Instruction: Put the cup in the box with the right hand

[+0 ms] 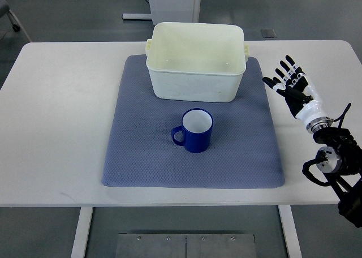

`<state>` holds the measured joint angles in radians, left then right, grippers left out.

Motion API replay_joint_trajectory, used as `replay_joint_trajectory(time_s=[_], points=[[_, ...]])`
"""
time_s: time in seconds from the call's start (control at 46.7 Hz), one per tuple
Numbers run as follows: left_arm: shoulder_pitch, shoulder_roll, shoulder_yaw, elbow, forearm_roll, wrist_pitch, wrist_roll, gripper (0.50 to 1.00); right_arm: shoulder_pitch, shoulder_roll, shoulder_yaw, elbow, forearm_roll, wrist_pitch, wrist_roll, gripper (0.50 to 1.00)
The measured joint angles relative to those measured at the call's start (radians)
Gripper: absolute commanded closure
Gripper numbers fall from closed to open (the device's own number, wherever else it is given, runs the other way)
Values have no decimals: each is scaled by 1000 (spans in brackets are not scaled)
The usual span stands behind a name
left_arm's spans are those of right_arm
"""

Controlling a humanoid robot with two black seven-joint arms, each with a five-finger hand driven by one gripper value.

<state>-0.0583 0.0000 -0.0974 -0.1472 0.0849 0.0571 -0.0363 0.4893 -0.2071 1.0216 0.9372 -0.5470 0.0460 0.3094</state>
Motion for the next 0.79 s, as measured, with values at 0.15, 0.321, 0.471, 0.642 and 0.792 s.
replay_joint_trajectory(time_s=[0.15, 0.321, 0.471, 0.642, 0.792], points=[[0, 0, 1, 0, 0, 5, 0, 500, 0, 0, 0, 0, 0, 0, 0, 500], [-2, 0, 1, 0, 1, 1, 0, 500, 0, 1, 0, 0, 0, 0, 0, 500], [-8, 0, 0, 0, 1, 2, -1, 500, 0, 0, 0, -1, 0, 0, 0, 500], [3, 0, -1, 1, 1, 2, -1, 500, 0, 0, 0, -1, 1, 1, -1, 500], [2, 0, -2, 0, 0, 1, -1, 500, 1, -1, -1, -1, 0, 1, -1, 500]])
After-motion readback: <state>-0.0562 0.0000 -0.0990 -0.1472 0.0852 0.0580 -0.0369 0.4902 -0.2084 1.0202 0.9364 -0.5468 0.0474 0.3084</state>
